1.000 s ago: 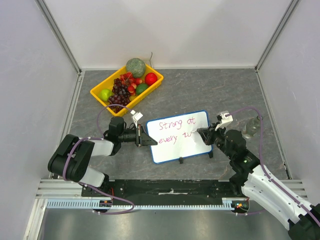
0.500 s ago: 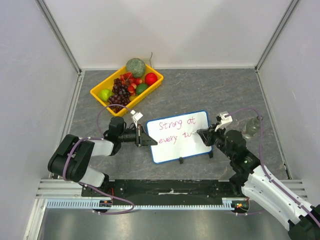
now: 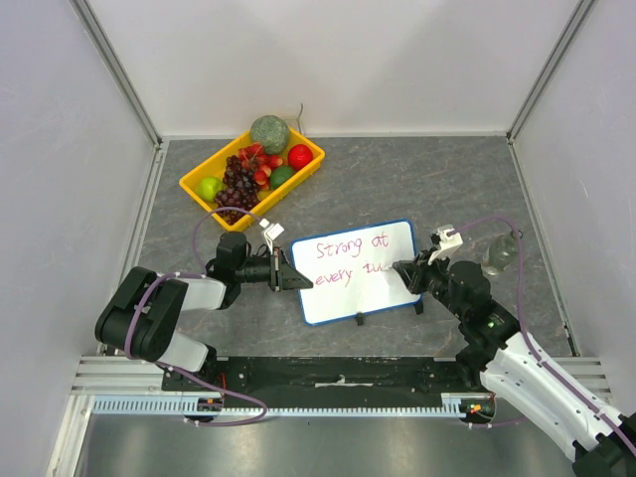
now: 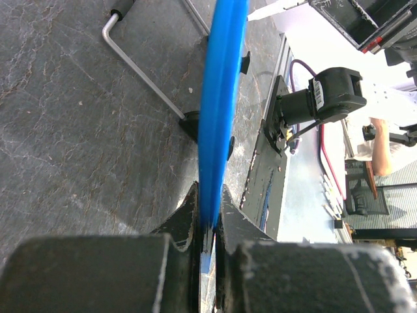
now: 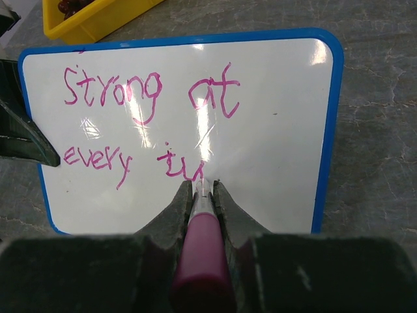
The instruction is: Write a sentence on the whiteboard
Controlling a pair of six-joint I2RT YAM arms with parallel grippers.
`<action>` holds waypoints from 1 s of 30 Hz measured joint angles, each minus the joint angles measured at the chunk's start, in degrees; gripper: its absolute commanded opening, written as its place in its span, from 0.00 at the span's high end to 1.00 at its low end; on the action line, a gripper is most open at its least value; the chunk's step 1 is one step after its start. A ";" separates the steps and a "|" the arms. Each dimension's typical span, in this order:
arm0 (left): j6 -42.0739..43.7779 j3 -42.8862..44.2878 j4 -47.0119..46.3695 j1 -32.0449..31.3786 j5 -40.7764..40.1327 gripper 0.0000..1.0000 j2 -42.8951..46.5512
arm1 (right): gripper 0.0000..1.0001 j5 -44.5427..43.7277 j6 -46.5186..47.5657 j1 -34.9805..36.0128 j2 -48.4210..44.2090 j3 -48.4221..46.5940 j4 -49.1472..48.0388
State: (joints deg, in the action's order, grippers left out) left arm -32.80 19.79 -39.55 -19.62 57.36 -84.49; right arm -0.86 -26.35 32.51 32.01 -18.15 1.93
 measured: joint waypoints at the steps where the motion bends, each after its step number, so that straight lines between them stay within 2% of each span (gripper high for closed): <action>1: 0.02 0.00 0.00 0.00 0.00 0.98 0.00 | 1.00 -0.02 0.00 0.00 -0.09 0.00 0.15; 30: 0.02 -0.04 -0.07 0.00 0.13 0.98 0.00 | 1.00 -3.23 -0.17 -0.04 2.99 -4.59 0.55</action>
State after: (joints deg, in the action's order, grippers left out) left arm -32.77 19.75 -39.62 -19.62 57.49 -84.49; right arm -4.10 -26.52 32.47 35.00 -22.74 2.48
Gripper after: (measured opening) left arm 0.079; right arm 0.173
